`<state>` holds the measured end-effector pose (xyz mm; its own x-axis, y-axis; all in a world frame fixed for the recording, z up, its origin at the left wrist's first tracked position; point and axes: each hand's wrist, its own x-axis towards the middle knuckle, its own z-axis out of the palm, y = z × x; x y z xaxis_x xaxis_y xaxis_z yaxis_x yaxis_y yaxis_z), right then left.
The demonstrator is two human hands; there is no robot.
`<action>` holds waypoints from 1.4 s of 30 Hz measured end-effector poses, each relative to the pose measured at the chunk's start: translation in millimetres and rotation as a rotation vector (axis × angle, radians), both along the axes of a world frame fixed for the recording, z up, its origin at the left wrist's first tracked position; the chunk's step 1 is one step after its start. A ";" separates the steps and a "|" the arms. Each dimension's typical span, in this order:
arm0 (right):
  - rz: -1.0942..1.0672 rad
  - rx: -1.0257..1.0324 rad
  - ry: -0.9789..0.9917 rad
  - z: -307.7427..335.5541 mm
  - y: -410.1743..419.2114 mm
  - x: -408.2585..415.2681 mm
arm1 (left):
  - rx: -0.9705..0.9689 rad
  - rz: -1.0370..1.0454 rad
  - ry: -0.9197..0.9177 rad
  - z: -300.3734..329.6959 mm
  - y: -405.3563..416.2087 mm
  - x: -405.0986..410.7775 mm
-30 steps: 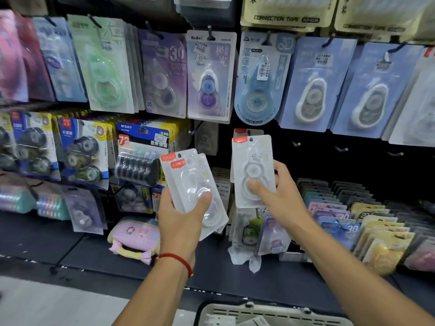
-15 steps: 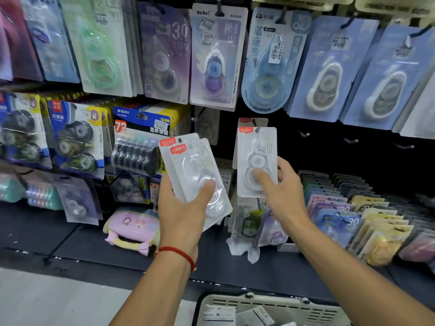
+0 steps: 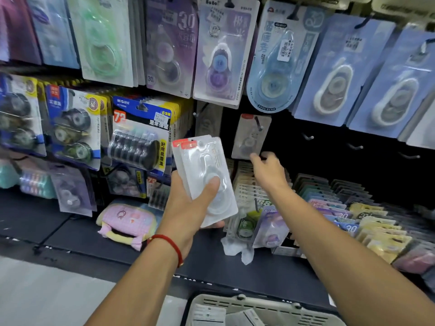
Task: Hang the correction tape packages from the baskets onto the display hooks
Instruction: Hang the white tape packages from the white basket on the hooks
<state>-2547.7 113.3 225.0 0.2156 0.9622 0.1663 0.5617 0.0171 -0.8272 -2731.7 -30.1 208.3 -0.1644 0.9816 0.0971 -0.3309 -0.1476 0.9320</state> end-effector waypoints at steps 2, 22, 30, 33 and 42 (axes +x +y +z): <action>0.204 0.059 0.142 -2.7 -32.8 0.8 | 0.024 0.039 0.056 3.0 -0.7 1.8; 0.281 0.127 0.312 12.8 -112.2 26.0 | 0.032 0.140 0.114 -4.5 2.5 17.0; 0.184 0.160 0.326 7.6 -94.6 20.2 | 0.026 0.172 0.128 0.7 -2.0 9.9; 0.164 0.191 0.320 -5.5 -93.3 19.7 | 0.033 0.162 0.106 3.8 -4.2 9.9; -0.025 0.286 0.208 -32.3 -29.8 -2.1 | 0.014 0.099 0.036 1.4 3.3 19.6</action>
<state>-2549.8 83.5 192.7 0.2962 0.8769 0.3787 0.3848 0.2533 -0.8876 -2712.1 -26.8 209.7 -0.2571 0.9592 0.1180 -0.2804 -0.1909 0.9407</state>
